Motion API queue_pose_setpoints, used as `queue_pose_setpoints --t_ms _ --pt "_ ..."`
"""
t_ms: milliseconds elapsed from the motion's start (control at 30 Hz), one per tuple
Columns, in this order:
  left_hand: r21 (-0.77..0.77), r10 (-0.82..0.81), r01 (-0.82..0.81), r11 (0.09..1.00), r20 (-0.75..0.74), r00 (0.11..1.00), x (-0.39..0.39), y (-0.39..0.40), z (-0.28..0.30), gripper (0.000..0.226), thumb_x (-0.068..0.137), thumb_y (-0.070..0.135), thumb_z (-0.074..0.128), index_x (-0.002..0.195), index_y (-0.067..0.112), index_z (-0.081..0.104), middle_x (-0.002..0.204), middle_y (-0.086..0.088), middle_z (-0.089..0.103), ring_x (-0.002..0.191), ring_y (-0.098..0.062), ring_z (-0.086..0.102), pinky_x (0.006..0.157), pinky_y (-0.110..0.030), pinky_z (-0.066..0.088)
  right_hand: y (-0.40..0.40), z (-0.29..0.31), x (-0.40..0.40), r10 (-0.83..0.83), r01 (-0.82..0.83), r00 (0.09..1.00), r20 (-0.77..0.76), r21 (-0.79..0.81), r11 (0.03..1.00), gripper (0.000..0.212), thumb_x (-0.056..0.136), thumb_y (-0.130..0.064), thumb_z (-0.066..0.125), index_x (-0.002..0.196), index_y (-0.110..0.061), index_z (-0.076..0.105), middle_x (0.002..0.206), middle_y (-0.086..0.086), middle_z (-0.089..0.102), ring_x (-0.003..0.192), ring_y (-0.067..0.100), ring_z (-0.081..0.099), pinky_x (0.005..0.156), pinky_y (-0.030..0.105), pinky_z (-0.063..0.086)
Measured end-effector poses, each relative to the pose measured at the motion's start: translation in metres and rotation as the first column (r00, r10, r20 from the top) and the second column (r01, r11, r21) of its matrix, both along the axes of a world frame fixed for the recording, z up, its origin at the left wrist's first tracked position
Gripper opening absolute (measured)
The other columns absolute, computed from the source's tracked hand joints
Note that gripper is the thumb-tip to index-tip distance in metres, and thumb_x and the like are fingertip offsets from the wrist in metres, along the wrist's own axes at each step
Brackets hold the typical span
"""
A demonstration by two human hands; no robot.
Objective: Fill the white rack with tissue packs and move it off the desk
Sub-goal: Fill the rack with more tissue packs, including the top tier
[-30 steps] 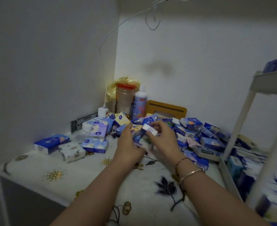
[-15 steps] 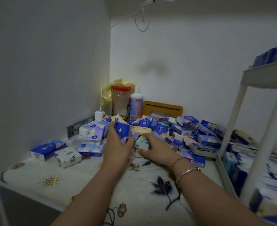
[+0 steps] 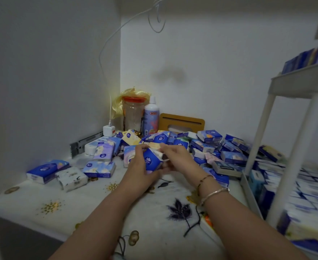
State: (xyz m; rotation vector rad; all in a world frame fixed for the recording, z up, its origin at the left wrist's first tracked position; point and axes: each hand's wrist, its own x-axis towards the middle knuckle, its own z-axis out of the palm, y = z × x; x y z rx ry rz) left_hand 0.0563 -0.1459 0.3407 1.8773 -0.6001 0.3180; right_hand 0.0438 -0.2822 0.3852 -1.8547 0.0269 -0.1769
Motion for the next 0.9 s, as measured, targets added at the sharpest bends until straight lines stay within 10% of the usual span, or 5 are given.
queue_pose_setpoints --t_ms 100,200,367,733,900 --pt "-0.029 -0.013 0.013 1.000 -0.016 1.000 0.000 0.000 0.000 0.077 0.078 0.012 0.076 0.130 0.034 0.022 0.116 0.009 0.044 0.104 -0.005 0.052 0.073 -0.008 0.046 -0.004 -0.003 0.006 -0.124 0.130 0.989 0.081 -0.084 0.988 0.034 0.100 -0.029 0.040 0.090 -0.015 0.068 0.096 0.003 0.067 0.083 0.013 0.062 0.081 0.031 0.052" --pt "-0.032 -0.003 0.004 0.999 0.015 1.000 0.002 0.001 0.000 0.081 0.080 0.011 0.073 0.135 0.039 0.022 0.124 0.009 0.043 0.114 -0.006 0.049 0.083 -0.010 0.044 -0.019 -0.020 0.020 -0.157 0.272 0.959 0.237 -0.605 0.748 0.037 0.095 -0.019 0.045 0.131 -0.015 0.051 0.138 0.006 0.047 0.128 0.023 0.041 0.106 0.036 0.036" --pt "-0.051 0.106 -0.102 0.994 0.099 0.989 0.006 0.003 0.000 0.068 0.082 0.015 0.071 0.124 0.048 0.030 0.126 0.003 0.042 0.113 -0.010 0.048 0.086 -0.020 0.046 -0.031 -0.035 0.032 -0.249 0.147 0.968 0.010 -0.828 0.541 0.061 0.095 -0.049 0.041 0.149 -0.038 0.015 0.159 0.015 -0.010 0.145 0.038 -0.010 0.116 0.051 0.009" --pt "-0.005 0.094 -0.094 0.996 0.098 0.991 0.007 -0.001 0.000 0.061 0.076 0.002 0.070 0.113 0.039 0.039 0.122 -0.002 0.045 0.113 -0.019 0.051 0.087 -0.040 0.054 -0.020 -0.031 0.038 -0.318 0.372 0.919 0.233 -0.780 0.504 0.009 0.086 -0.028 0.059 0.088 -0.020 0.055 0.130 0.010 0.037 0.109 0.037 0.046 0.095 0.044 0.043" --pt "-0.059 0.092 -0.088 0.994 0.075 0.993 0.004 0.000 0.000 0.067 0.077 -0.003 0.069 0.118 0.039 0.036 0.122 0.003 0.045 0.114 -0.014 0.050 0.085 -0.024 0.053 -0.024 -0.031 0.037 -0.412 0.406 0.895 0.168 -0.686 0.604 0.032 0.077 -0.027 0.071 0.100 -0.011 0.056 0.125 0.011 0.035 0.108 0.035 0.047 0.089 0.039 0.046"
